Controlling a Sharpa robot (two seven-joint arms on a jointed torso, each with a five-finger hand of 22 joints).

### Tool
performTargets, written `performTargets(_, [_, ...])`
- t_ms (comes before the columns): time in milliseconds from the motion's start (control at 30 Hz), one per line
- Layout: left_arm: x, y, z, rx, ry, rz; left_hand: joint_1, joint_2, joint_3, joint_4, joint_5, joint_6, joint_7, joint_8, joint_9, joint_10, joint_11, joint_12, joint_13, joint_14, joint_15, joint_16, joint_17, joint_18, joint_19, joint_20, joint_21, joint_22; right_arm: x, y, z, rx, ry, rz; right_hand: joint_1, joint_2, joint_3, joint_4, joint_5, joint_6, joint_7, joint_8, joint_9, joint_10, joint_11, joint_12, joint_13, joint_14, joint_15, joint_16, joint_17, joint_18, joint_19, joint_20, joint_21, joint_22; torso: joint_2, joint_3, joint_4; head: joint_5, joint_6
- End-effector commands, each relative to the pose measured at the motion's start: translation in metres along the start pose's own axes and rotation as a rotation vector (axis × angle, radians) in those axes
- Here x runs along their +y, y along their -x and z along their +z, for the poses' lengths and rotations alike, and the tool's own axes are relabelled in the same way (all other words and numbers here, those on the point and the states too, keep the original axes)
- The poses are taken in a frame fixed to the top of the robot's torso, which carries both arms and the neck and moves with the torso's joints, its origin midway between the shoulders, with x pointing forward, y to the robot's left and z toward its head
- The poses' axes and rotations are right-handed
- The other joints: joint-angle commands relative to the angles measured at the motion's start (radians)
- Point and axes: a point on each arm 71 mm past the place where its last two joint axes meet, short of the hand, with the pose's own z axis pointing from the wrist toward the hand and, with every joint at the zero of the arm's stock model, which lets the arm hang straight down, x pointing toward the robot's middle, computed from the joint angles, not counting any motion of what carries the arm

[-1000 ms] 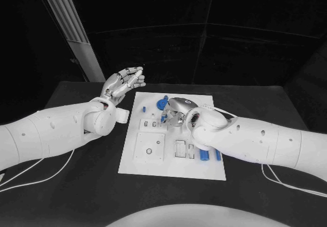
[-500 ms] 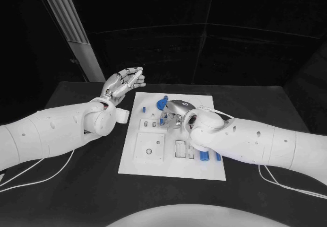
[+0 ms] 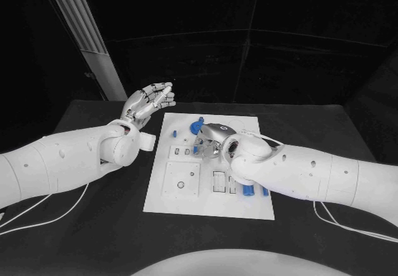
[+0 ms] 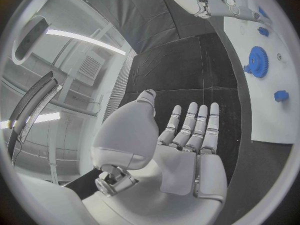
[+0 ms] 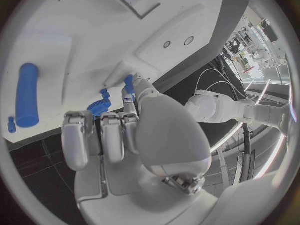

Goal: Assemble the parts on the task board

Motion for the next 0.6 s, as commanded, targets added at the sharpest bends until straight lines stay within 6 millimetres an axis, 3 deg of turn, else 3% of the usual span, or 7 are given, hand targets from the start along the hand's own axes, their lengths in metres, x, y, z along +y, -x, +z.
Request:
performTargets(33, [-0.0147,-0.0016,-0.0006,0.009,-0.194,0.000,0.004,0.007,-0.005,0.001,0.005,-0.007,0.152,0.003,0.000,-0.008,0.001,0.003,-0.001,-0.007,0.001,0.001,0.000,0.007,-0.007,0.000,-0.001,-0.001,0.0012,0.0001,0.0010,0.007,0.016,-0.016,0.005,-0.003,-0.001,-0.006,0.006,-0.005,-0.004,0.001,-0.001,0.104,0.004,0.003,0.260,0.106,0.006,0.002,0.263,-0.007,0.106,0.008,0.003,0.263,0.000,-0.0009,-0.0001,-0.002,-0.003])
performTargets(433, [-0.0149,-0.0012,-0.0011,0.009,-0.195,-0.001,0.004,0.008,-0.005,0.001,0.005,-0.007,0.152,0.002,0.000,-0.008,0.001,0.003,-0.001,-0.007,0.001,0.001,0.000,0.007,-0.007,0.000,-0.001,-0.002,0.0012,-0.0010,0.0008,0.014,0.014,-0.023,0.005,-0.010,0.000,-0.011,0.008,-0.015,-0.002,-0.003,-0.003,0.104,0.005,0.003,0.260,0.106,0.007,0.002,0.263,-0.007,0.106,0.008,0.003,0.263,-0.001,-0.0004,0.0001,-0.001,-0.005])
performTargets(600, [-0.0150,-0.0009,-0.0014,0.009,-0.195,-0.001,0.004,0.008,-0.005,0.001,0.005,-0.007,0.152,0.002,0.000,-0.008,0.001,0.003,-0.001,-0.007,0.001,0.001,0.000,0.007,-0.007,0.000,-0.001,-0.002,0.0013,-0.0018,0.0009,0.021,0.011,-0.026,-0.002,-0.029,-0.001,-0.017,0.016,-0.051,0.015,-0.005,-0.008,0.104,0.018,0.003,0.260,0.106,0.017,0.002,0.263,-0.007,0.106,0.014,0.003,0.263,-0.001,-0.0003,-0.0006,0.002,-0.005])
